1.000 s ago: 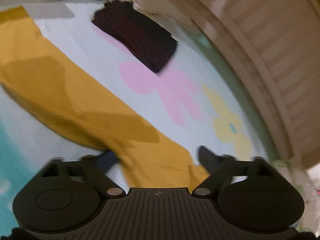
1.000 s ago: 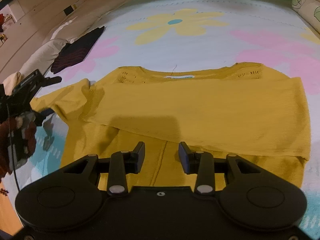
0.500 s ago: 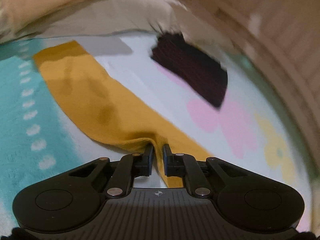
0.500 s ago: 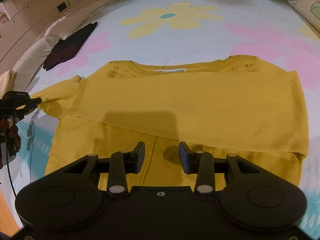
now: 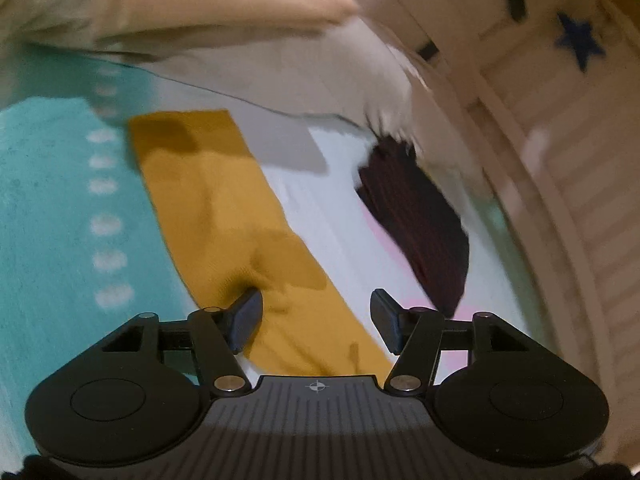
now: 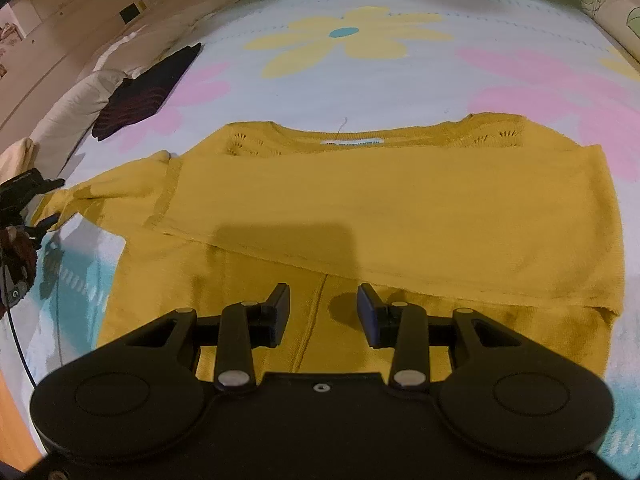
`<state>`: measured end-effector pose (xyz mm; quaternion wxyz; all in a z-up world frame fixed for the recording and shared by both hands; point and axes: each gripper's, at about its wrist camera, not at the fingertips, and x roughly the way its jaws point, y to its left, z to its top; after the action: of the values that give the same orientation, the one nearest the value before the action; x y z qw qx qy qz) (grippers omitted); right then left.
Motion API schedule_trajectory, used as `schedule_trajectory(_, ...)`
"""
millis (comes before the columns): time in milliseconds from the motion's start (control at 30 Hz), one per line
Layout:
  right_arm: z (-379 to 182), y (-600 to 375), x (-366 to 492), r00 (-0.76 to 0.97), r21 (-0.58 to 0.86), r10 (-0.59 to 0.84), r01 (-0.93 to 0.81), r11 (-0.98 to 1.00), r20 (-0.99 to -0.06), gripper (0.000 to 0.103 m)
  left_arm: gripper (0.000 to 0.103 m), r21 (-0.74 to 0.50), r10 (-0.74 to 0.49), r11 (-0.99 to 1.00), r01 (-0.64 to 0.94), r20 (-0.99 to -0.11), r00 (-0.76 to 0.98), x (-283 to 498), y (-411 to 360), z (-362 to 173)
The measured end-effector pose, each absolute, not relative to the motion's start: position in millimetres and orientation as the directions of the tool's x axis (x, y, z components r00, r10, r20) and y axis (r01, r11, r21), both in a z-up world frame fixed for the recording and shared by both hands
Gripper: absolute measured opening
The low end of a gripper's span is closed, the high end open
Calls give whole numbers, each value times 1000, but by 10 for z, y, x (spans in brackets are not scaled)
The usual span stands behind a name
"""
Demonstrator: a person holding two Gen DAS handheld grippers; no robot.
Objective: Fold small clothes
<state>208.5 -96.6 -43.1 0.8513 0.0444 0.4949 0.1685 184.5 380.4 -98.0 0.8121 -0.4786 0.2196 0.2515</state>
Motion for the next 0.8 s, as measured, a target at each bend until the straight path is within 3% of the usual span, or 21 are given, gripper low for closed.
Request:
schedule_trajectory(133,-441,-933,2083,449,241,332,-249,938,-830,48,58,-693,239,367,-621,-575,783,1794,3983,-994)
schedule_trajectory(200,-445,-926,2085,447,243,334,-251,937,-829,48,49,-705,229,365,-609,-566,792,1796,4029,-1019)
schedule_trajectory(233,-450,-921,2091,447,243,335,-251,937,-829,48,19,-689,239,370,-623,-577,781,1788,4035,-1010)
schedule_trajectory(267,-455,-915,2094,447,244,336,-252,937,-829,48,0,-658,256,378,-652,-602,756,1800,4036,-992)
schedule_trajectory(333,-464,-912,2094,446,242,334,-252,937,-831,48,0,-640,271,410,-650,-595,757,1804,4025,-907)
schedule_trajectory(467,-464,-927,2099,446,246,334,-245,938,-830,48,0,-637,316,509,-579,-487,814,1897,3900,-437)
schedule_trajectory(567,-433,-971,2108,454,266,344,-228,937,-822,48,0,-616,296,609,-500,-408,864,2034,3662,-36)
schedule_trajectory(633,-406,-1006,2111,461,274,346,-218,937,-817,48,1,-648,251,602,-466,-401,881,2101,3554,33)
schedule_trajectory(700,-376,-1034,2104,469,273,343,-212,938,-814,48,17,-680,211,560,-472,-434,876,2131,3514,-92)
schedule_trajectory(767,-341,-1058,2097,476,278,346,-210,937,-808,48,74,-668,201,533,-520,-497,844,2104,3520,-298)
schedule_trajectory(800,-324,-1063,2094,480,280,348,-210,937,-805,48,82,-654,199,523,-546,-529,825,2085,3566,-389)
